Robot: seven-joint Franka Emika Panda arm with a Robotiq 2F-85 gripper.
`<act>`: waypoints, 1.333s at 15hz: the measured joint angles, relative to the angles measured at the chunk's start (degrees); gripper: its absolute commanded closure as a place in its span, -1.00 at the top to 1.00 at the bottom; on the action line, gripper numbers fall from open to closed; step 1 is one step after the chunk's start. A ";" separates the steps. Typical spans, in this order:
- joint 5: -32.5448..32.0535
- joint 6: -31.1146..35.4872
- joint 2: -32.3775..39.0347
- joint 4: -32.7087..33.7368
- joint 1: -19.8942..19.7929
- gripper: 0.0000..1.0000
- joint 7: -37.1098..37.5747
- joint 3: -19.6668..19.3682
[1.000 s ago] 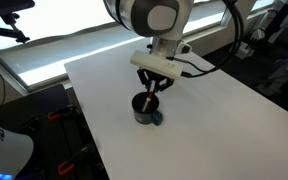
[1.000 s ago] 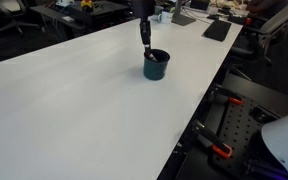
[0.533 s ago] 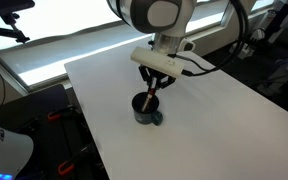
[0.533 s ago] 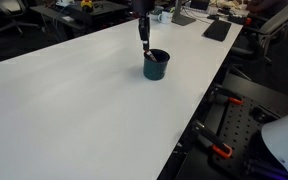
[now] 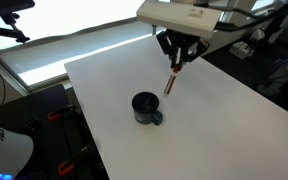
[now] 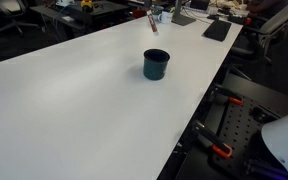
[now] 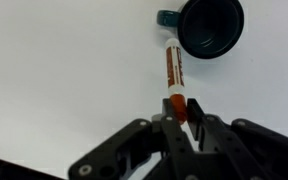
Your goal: Put the marker on the table
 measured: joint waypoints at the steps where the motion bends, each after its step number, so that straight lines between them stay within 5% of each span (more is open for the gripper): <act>1: -0.88 -0.01 -1.52 0.02 0.01 -0.93 0.64 -0.60; 10: -15.05 1.54 -2.87 0.33 -0.28 -0.93 10.07 -5.09; 16: 3.72 1.10 6.96 7.98 -0.12 -0.93 -5.48 -3.26; 20: 9.90 -0.38 15.35 14.07 -1.15 -0.93 -11.62 -0.68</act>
